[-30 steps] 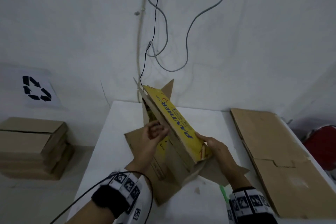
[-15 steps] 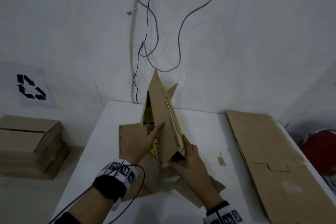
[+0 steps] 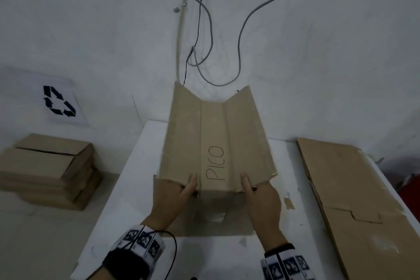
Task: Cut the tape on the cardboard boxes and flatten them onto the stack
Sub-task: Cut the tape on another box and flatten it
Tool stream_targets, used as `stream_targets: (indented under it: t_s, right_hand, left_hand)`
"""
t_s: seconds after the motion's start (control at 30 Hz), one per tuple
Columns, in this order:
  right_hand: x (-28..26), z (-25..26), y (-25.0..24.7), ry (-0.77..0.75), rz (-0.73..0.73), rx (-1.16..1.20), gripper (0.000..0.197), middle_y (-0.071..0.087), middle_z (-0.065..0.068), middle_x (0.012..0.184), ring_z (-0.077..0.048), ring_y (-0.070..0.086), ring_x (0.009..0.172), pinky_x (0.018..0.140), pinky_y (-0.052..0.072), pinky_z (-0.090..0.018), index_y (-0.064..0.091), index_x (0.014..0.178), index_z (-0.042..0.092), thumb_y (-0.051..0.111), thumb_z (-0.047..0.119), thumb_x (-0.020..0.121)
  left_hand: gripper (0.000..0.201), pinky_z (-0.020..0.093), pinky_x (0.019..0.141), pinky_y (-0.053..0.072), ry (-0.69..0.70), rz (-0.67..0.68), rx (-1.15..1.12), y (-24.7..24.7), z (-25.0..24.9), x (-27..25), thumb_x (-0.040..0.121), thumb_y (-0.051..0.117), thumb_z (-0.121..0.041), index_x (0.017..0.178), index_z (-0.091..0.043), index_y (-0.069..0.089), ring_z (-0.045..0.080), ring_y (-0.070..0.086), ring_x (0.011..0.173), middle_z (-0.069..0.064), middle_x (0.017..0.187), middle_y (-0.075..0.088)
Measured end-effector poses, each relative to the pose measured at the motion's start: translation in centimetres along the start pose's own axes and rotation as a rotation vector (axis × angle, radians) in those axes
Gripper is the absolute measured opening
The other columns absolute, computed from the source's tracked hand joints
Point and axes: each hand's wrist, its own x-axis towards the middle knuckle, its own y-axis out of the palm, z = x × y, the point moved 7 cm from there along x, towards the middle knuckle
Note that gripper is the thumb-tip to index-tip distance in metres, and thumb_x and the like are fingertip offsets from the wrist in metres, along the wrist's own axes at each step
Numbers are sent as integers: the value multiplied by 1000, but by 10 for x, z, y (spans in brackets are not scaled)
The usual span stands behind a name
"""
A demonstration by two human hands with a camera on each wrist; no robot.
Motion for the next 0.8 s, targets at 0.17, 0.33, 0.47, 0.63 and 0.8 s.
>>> stream_targets:
  t_s: [0.17,0.33,0.47,0.63,0.8]
  right_hand:
    - [17,-12,4,109,-105,260,105,60,13,86,-11,64,77,69,55,-29,15,148,26,85,41,72]
    - [38,-6,20,43,-121,241,127,64,4,89,-12,59,70,73,54,-29,-13,151,40,87,30,72]
    - [53,-7,48,-21,-34,-20,74,46,-11,136,-26,58,104,94,50,-41,25,145,44,68,51,86]
    - [34,-59,104,63,120,-350,68,39,-25,138,-40,38,128,113,23,-48,16,152,39,46,60,94]
    - [-15,-131,146,144,332,-548,75,14,-28,157,-43,13,145,118,10,-53,10,156,33,50,50,95]
  left_hand:
    - [34,23,72,54,-62,-47,37,3,15,12,87,61,-48,90,-15,69,5,65,80,-9,85,69]
    - [33,18,59,48,-172,-123,161,3,30,29,87,65,-44,77,-12,69,6,64,67,-10,73,68]
    - [40,20,58,35,-239,-117,304,5,40,44,87,65,-44,64,-11,67,13,54,60,-4,62,58]
    - [48,41,93,39,-286,-20,635,17,114,39,85,51,-53,76,-11,72,30,64,83,12,80,70]
    - [63,41,98,42,-368,389,653,46,184,-21,85,33,-48,120,-4,62,33,58,113,14,122,61]
